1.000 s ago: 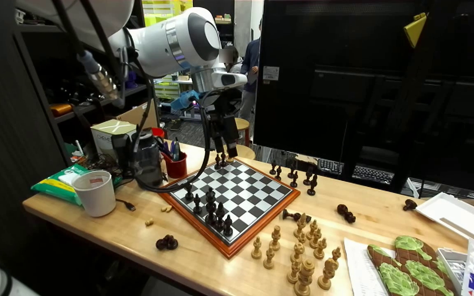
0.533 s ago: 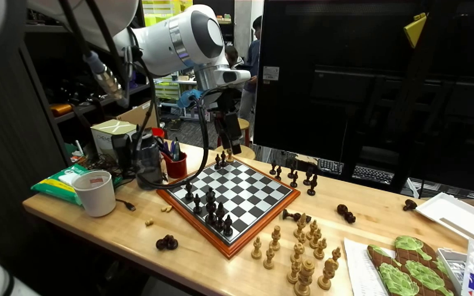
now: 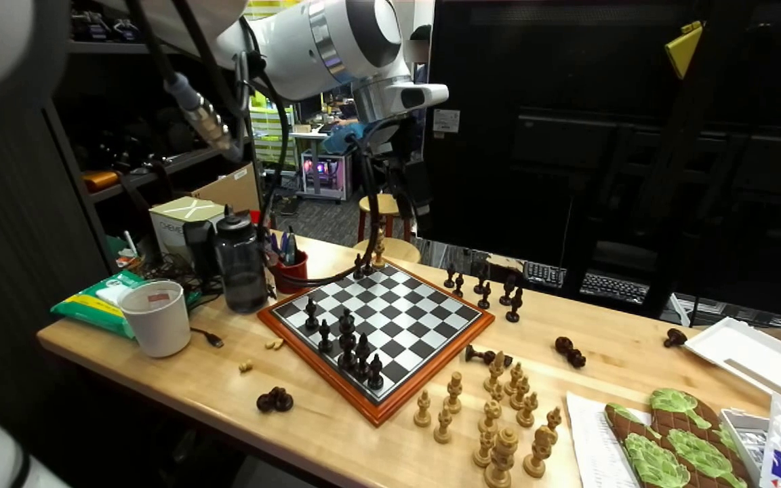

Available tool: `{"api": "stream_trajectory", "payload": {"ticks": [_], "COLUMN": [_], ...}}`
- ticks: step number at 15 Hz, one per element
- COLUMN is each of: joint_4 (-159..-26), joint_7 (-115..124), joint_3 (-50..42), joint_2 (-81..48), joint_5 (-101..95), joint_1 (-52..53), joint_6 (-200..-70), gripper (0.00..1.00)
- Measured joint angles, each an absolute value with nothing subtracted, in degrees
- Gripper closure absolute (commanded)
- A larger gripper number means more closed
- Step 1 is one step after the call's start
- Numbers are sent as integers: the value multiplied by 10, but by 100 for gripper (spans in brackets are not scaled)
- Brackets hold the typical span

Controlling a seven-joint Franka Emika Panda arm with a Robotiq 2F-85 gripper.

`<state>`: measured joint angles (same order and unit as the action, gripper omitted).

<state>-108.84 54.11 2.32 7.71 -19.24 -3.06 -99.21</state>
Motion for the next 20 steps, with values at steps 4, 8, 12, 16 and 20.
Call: {"api": "stream_trajectory", "payload": {"ticks": [4,8,12,16,20], "joint_4": [-1088,-1087,-1081,-1073,-1073], "joint_7": [405,278,181,181,162], "joint_3": [12,11,11,11,11], "joint_2": [65,54,50,48,45], "joint_5": [-157,-142,-141,-141,-140], "joint_1": [-30,-29,-25,-23,-22], "joint_6": [-1000,-994,-971,-962,-963], "gripper": [0,0,0,0,0]}}
